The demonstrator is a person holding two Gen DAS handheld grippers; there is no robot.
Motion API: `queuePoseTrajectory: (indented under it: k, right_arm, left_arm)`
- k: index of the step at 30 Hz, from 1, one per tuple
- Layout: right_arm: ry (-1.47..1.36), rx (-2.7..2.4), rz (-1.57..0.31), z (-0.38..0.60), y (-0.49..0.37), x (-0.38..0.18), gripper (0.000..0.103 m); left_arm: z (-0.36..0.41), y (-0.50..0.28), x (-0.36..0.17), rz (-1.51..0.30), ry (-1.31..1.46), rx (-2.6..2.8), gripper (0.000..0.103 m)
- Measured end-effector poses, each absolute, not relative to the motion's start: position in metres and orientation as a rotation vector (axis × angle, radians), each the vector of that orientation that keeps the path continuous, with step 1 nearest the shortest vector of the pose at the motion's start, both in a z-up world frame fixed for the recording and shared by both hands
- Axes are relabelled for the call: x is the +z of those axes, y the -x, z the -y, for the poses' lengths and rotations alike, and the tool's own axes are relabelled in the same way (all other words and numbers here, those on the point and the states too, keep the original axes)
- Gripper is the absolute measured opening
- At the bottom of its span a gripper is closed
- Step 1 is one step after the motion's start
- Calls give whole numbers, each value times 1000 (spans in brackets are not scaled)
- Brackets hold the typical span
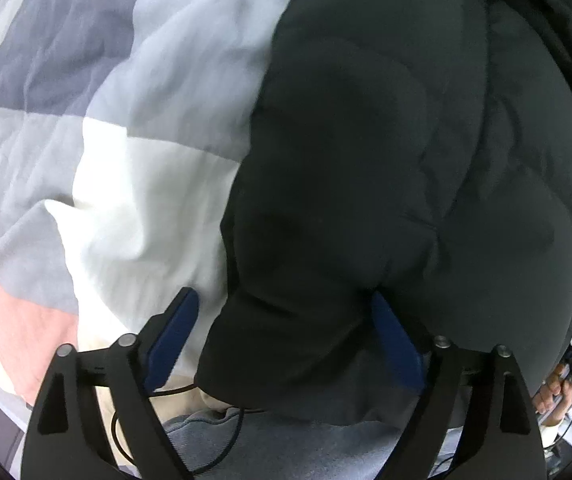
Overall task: Fold large clothes
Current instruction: 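Close the right gripper on the jacket hem while the left gripper grasps it too, then lift the hem with both grippers and fold it over toward the collar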
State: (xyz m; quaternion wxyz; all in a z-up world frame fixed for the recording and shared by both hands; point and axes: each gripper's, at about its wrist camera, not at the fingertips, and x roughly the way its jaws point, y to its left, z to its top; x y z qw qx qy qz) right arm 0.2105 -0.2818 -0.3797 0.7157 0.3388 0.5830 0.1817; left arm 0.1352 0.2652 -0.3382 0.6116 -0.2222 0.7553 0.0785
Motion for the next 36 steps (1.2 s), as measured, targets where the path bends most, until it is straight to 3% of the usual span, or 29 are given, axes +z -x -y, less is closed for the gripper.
queuePoseTrajectory:
  k: [4, 12, 20, 23, 24, 26, 28, 32, 33, 36]
  right_arm:
    - [-825, 382, -1288, 292, -209, -387, 73]
    - [-822, 367, -1257, 286, -207, -387, 80]
    - [-896, 528, -1202, 281, -212, -381, 82]
    - [-911, 576, -1179, 281, -211, -376, 77]
    - [-909, 593, -1168, 281, -211, -374, 73]
    - [-897, 612, -1151, 279, -210, -369, 66]
    - [-873, 634, -1128, 276, -209, -363, 52]
    - [-830, 627, -1103, 276, -207, -356, 28]
    - [-819, 622, -1097, 276, -206, -355, 17]
    - [-815, 621, -1073, 279, -206, -351, 10]
  left_arm:
    - [-270, -139, -356, -1784, 563, 158, 94]
    - [-256, -147, -387, -1848, 614, -26, 91]
    - [-230, -149, -380, -1766, 569, -204, 68]
    - [-218, -146, -368, -1683, 565, -289, 52]
    - [-215, -145, -364, -1660, 555, -300, 49]
    - [-214, -143, -363, -1634, 556, -272, 32]
    - [-219, -142, -366, -1610, 584, -249, 24]
    - [-219, -136, -346, -1542, 575, -265, 20]
    - [-216, -136, -341, -1514, 566, -275, 19]
    - [-208, -134, -330, -1455, 599, -262, 19]
